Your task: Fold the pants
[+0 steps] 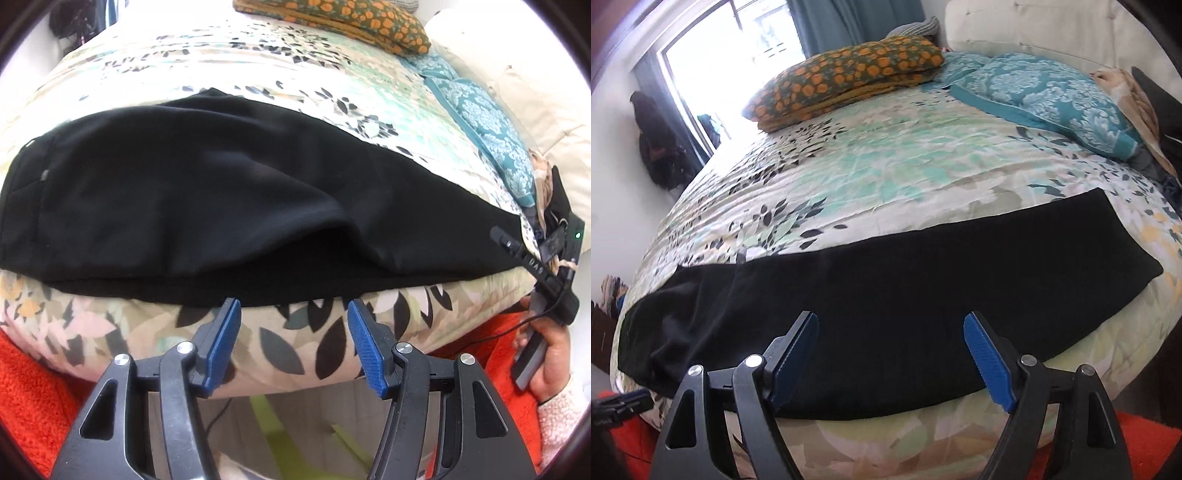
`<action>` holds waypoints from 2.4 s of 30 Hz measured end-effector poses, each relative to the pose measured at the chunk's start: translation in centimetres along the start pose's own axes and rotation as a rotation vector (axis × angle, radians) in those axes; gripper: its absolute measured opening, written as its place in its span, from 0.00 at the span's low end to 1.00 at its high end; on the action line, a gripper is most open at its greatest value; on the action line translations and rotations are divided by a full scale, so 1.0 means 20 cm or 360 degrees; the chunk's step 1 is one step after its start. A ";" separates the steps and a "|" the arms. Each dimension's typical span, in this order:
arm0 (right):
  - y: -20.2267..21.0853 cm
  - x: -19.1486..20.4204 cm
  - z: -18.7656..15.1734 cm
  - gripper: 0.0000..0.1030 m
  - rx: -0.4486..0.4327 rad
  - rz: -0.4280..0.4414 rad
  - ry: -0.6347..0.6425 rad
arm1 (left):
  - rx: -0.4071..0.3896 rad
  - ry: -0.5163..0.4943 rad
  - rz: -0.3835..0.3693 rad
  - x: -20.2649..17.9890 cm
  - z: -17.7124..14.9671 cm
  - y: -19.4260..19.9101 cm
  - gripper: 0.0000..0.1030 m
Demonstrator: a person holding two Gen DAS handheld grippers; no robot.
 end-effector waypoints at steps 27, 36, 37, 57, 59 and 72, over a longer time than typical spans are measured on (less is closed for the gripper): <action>-0.03 0.00 0.02 0.79 -0.0007 0.0086 -0.0081 | 0.0061 0.0867 0.0474 1.44 0.09 0.19 0.13; 0.00 -0.03 0.01 0.79 -0.0029 0.0083 -0.0090 | -0.0089 0.0775 0.0642 1.52 0.25 0.32 0.08; 0.01 -0.02 0.01 0.79 -0.0031 0.0084 -0.0089 | -0.0057 0.0798 0.0671 1.55 0.24 0.28 0.08; -0.25 0.50 -0.08 0.79 0.0170 0.0211 0.0542 | -0.0230 -0.0020 0.0672 0.58 0.29 -0.02 0.67; -0.31 0.52 -0.17 0.79 0.0302 0.0197 0.0608 | -0.0049 -0.0141 0.0702 0.52 0.19 -0.15 0.52; -0.25 0.40 -0.26 0.88 0.0327 0.0246 0.0528 | -0.0125 -0.0179 0.0800 0.46 0.13 -0.02 0.66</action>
Point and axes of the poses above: each gripper's, at about its wrist camera, not at the fingertips, and y roughly against the way its jaws point, x to its left, z to its top, the point moved 4 cm from there along -y, roughly the way its jaws point, and after that the axes turned 4 degrees about z, right-handed, at the moved point
